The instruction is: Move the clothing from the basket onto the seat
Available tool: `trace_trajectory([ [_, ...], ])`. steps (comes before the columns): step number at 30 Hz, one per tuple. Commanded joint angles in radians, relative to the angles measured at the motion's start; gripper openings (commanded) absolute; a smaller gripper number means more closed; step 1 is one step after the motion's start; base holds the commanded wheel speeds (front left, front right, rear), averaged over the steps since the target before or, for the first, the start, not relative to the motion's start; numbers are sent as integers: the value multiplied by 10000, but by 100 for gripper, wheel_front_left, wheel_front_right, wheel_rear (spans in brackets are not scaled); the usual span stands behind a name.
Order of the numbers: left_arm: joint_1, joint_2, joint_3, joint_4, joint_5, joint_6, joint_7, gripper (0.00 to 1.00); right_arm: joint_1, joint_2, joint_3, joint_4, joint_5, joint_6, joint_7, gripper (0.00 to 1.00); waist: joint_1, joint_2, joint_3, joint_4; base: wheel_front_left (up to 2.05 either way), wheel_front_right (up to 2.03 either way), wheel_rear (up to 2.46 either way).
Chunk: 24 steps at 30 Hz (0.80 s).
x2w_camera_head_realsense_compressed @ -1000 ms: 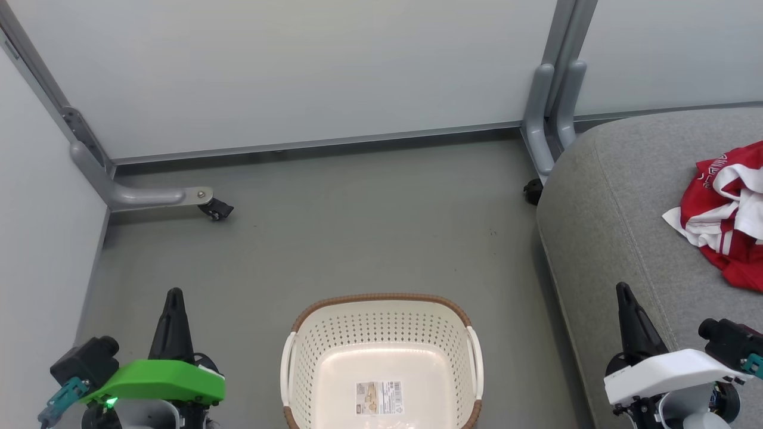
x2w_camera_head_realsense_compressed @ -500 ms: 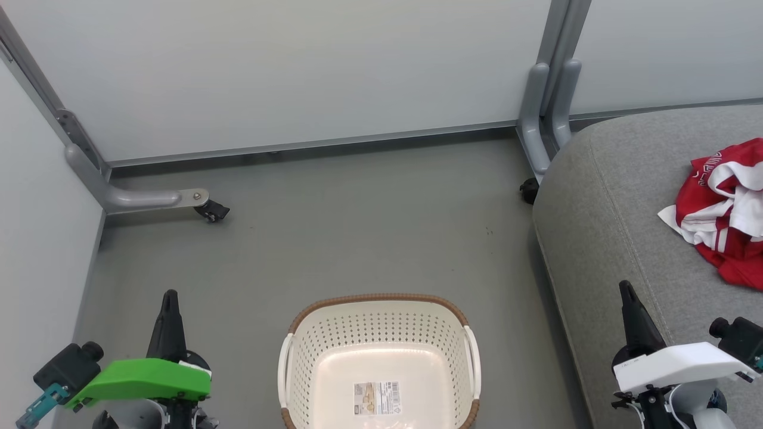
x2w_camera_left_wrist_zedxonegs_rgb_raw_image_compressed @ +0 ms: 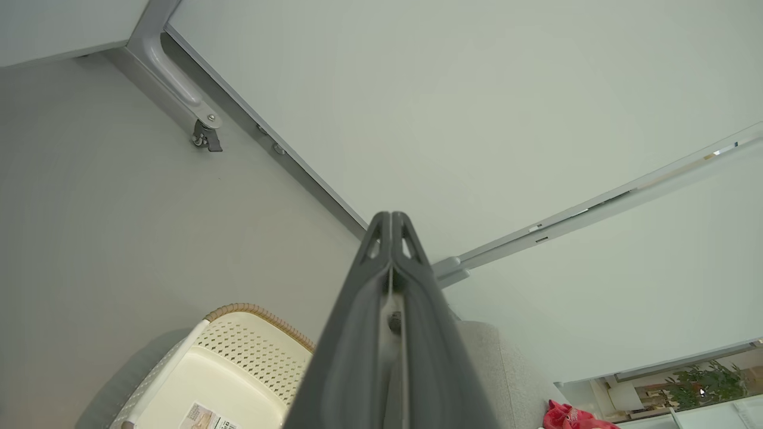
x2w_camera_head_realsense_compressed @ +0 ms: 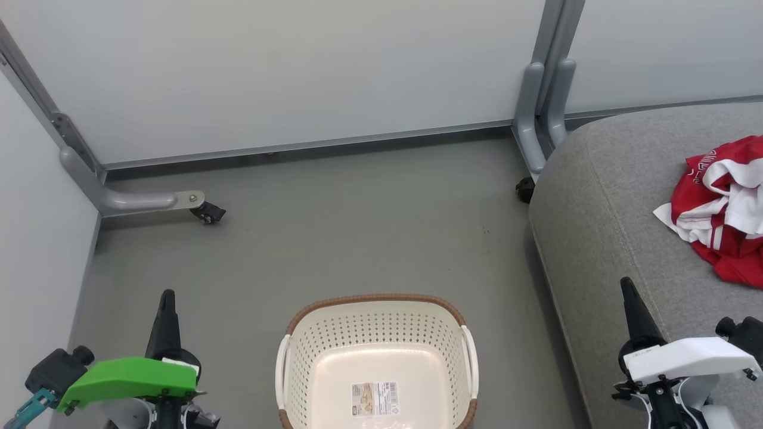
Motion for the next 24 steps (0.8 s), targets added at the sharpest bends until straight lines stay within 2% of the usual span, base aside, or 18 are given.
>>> trace_trajectory([
  [1, -284, 16, 61, -128, -317, -82, 72, 0, -189, -73, -53, -41, 313, -4, 80, 0, 0, 0, 0, -10, 0, 0, 0],
  [24, -359, 8, 311, -122, -2618, -235, 674, 0, -382, -87, -193, 152, 2692, -4, 674, 0, 0, 0, 2, -164, 0, 0, 0],
])
